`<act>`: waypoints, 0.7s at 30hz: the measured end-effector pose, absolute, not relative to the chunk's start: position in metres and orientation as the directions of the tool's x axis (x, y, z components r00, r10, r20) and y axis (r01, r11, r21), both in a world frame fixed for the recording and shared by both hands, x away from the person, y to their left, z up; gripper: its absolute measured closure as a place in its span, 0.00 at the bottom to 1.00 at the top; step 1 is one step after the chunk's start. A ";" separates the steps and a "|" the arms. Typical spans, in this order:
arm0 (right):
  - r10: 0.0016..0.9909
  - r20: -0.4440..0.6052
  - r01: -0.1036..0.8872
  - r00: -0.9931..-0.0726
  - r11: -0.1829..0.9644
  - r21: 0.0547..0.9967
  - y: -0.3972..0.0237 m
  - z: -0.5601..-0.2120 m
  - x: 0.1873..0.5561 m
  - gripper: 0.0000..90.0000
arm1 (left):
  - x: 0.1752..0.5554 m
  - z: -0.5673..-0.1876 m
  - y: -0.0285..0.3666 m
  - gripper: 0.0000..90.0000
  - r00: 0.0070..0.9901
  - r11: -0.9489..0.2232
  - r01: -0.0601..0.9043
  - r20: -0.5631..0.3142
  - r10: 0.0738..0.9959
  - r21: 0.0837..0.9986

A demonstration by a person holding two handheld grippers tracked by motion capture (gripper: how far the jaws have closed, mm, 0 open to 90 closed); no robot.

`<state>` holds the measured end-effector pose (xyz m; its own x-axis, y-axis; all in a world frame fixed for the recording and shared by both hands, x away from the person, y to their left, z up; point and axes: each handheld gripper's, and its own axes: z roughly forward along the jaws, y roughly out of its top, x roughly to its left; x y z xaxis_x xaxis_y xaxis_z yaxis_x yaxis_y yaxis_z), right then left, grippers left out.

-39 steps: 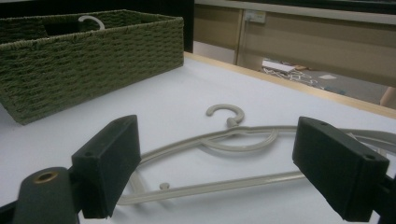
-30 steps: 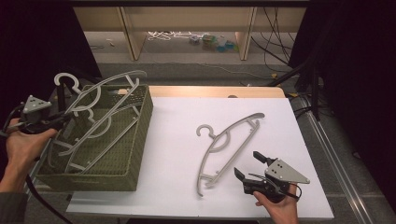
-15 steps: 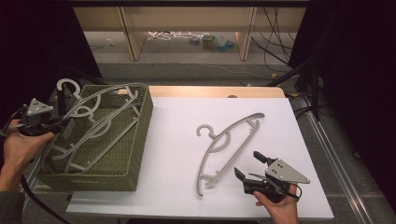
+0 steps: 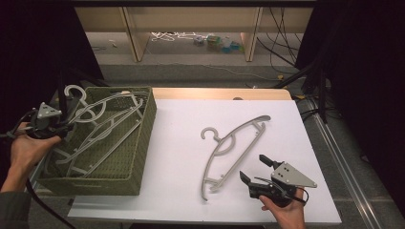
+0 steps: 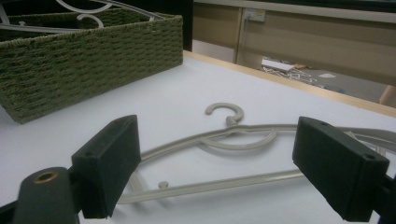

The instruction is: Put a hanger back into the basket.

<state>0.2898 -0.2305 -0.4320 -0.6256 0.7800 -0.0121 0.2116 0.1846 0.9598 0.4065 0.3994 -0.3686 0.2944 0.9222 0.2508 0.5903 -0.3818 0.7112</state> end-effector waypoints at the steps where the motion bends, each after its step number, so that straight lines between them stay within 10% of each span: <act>1: 0.781 -0.013 0.213 -0.625 0.185 0.959 -0.230 -0.432 0.290 0.18 | 0.407 -0.371 0.399 0.90 0.296 -0.390 0.590 0.260 0.919 0.707; 21: 0.780 -0.010 0.217 -0.626 0.186 0.958 -0.231 -0.431 0.289 0.18 | 0.413 -0.396 0.389 0.86 0.344 -0.405 0.641 0.227 0.911 0.652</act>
<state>0.2893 -0.2309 -0.4313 -0.6259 0.7799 -0.0098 0.2167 0.1860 0.9584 0.4132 0.3886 -0.3958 0.3440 0.9111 0.2271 0.6409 -0.4046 0.6523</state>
